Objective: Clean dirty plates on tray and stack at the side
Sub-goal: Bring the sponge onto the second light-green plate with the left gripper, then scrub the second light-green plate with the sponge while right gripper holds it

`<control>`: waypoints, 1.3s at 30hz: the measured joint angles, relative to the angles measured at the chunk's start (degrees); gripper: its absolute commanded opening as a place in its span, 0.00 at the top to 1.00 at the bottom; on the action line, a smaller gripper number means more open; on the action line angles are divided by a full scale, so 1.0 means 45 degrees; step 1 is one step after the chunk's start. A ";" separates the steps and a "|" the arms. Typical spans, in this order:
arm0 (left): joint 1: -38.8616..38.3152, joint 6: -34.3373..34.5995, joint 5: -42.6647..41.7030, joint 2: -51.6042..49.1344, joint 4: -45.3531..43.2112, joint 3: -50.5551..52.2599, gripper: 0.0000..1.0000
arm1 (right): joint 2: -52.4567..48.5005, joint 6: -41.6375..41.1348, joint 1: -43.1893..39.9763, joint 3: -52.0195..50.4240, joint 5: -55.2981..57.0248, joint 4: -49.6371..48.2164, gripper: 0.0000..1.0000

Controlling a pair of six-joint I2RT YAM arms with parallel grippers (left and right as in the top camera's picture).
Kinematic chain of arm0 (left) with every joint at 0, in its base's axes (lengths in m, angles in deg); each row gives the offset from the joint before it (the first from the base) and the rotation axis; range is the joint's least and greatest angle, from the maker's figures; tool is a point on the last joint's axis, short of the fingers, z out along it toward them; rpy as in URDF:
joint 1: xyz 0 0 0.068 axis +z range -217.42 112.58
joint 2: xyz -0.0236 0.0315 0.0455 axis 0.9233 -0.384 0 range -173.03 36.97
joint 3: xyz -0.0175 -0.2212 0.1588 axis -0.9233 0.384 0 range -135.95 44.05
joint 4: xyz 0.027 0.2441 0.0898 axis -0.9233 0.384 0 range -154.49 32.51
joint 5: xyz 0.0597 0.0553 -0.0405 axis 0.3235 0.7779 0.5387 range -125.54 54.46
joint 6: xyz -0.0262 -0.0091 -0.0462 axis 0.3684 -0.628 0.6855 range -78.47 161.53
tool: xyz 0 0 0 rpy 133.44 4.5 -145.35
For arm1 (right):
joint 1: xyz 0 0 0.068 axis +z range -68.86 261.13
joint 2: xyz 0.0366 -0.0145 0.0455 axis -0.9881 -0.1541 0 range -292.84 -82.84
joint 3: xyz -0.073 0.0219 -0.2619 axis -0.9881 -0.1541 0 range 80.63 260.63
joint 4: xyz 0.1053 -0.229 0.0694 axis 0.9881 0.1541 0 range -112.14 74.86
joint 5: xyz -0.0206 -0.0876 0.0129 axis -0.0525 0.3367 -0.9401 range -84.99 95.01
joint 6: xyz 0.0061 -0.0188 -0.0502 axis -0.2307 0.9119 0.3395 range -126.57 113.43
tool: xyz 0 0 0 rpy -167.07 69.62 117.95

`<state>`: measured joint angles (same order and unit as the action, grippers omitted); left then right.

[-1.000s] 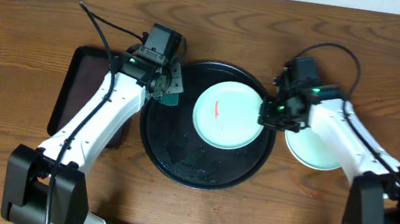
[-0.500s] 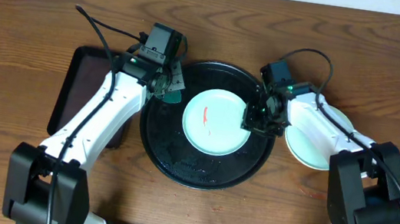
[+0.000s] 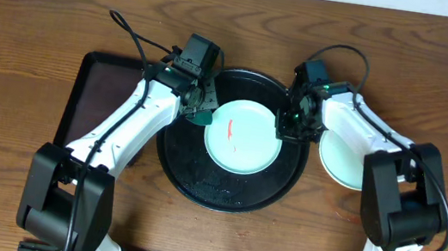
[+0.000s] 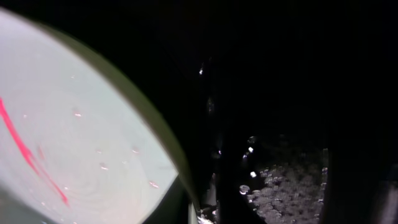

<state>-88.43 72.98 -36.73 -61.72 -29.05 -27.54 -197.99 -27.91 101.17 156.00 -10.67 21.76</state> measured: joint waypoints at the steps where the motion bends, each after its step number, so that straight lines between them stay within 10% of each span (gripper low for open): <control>1: 0.0000 -0.0005 0.0000 0.0000 0.0034 0.0000 0.93 | -0.0034 0.0000 0.0000 0.0024 -0.0121 0.0015 0.99; 39: -0.0204 -0.3385 -0.2254 -0.2059 0.0505 -0.0121 0.92 | -0.0364 -0.1632 0.1200 0.0311 -0.0855 -0.0767 0.99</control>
<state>-89.35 57.74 -46.87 -70.99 -26.77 -28.08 -199.63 -35.25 106.57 157.40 -14.52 18.31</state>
